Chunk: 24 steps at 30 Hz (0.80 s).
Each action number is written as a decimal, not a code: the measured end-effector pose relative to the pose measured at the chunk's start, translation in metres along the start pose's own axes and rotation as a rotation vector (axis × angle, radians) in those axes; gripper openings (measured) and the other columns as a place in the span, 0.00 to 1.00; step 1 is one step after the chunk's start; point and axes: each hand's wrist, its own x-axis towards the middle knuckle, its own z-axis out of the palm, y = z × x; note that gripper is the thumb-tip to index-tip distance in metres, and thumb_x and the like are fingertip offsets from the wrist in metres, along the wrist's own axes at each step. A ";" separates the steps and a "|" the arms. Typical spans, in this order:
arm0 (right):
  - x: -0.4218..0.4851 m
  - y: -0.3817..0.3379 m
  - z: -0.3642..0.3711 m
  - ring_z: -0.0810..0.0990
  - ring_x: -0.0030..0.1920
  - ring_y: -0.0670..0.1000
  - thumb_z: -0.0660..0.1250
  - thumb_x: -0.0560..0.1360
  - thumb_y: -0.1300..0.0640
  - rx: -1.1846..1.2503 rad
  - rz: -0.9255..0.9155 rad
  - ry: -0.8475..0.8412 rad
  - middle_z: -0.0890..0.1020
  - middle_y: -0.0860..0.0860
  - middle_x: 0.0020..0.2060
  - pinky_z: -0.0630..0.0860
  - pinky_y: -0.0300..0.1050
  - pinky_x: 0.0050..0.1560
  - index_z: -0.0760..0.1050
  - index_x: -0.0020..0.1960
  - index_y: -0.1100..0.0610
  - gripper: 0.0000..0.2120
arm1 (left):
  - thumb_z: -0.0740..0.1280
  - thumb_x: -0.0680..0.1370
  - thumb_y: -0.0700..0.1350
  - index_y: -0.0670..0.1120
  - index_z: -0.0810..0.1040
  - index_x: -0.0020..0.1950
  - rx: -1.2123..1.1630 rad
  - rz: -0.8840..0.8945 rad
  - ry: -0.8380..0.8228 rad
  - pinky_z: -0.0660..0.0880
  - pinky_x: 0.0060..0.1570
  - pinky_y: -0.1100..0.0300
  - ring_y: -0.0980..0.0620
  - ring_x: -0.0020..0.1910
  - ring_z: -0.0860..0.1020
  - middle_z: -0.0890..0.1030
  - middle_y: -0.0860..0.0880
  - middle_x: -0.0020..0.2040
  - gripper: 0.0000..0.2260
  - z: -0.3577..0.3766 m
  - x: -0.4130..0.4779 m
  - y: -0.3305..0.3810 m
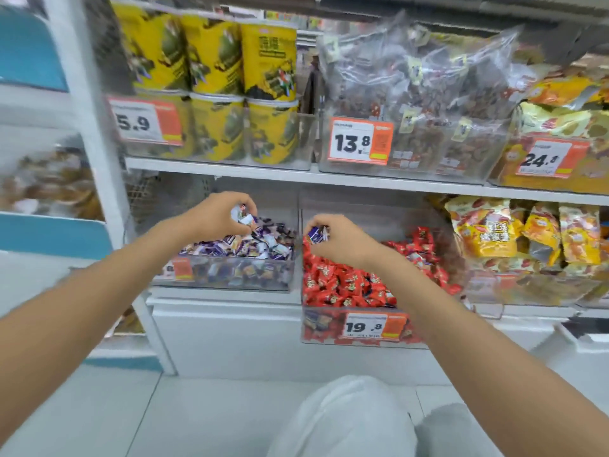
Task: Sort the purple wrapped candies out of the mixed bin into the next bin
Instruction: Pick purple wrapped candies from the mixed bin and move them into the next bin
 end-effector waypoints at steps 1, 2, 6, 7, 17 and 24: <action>0.015 -0.011 0.011 0.72 0.35 0.40 0.68 0.72 0.67 0.021 -0.020 -0.002 0.77 0.46 0.40 0.67 0.29 0.32 0.75 0.47 0.55 0.09 | 0.75 0.72 0.43 0.54 0.77 0.50 0.014 -0.042 0.012 0.72 0.52 0.54 0.44 0.57 0.77 0.77 0.50 0.59 0.11 -0.006 -0.003 -0.018; 0.032 -0.019 0.022 0.72 0.36 0.42 0.68 0.72 0.68 0.027 -0.037 -0.002 0.77 0.47 0.41 0.66 0.28 0.33 0.75 0.47 0.55 0.09 | 0.75 0.73 0.42 0.50 0.78 0.52 0.033 -0.081 0.036 0.70 0.51 0.57 0.45 0.58 0.76 0.76 0.49 0.59 0.11 -0.011 -0.003 -0.034; 0.097 -0.034 0.059 0.76 0.53 0.54 0.70 0.72 0.65 -0.037 -0.060 0.014 0.78 0.55 0.55 0.70 0.40 0.50 0.76 0.57 0.56 0.15 | 0.73 0.74 0.42 0.46 0.76 0.57 0.116 -0.200 0.124 0.70 0.47 0.56 0.42 0.54 0.76 0.76 0.42 0.63 0.14 -0.027 0.010 -0.076; 0.109 -0.033 0.066 0.74 0.62 0.56 0.72 0.73 0.62 -0.074 -0.042 -0.038 0.74 0.58 0.64 0.69 0.43 0.59 0.73 0.65 0.54 0.22 | 0.73 0.74 0.45 0.46 0.75 0.61 0.142 -0.230 0.106 0.71 0.49 0.55 0.41 0.55 0.76 0.76 0.41 0.64 0.17 -0.027 0.015 -0.084; 0.035 0.060 -0.020 0.76 0.58 0.48 0.69 0.76 0.60 -0.260 0.057 0.093 0.78 0.49 0.58 0.68 0.37 0.59 0.76 0.64 0.55 0.17 | 0.70 0.77 0.49 0.51 0.77 0.65 0.134 -0.081 -0.129 0.74 0.55 0.56 0.50 0.58 0.77 0.79 0.48 0.63 0.17 0.034 0.037 -0.062; -0.087 0.129 -0.105 0.81 0.50 0.48 0.70 0.75 0.62 -0.268 0.348 -0.044 0.84 0.49 0.50 0.77 0.46 0.57 0.81 0.55 0.56 0.09 | 0.73 0.74 0.44 0.54 0.81 0.51 -0.172 0.217 -0.013 0.77 0.51 0.52 0.55 0.45 0.80 0.81 0.59 0.44 0.08 0.077 0.057 0.072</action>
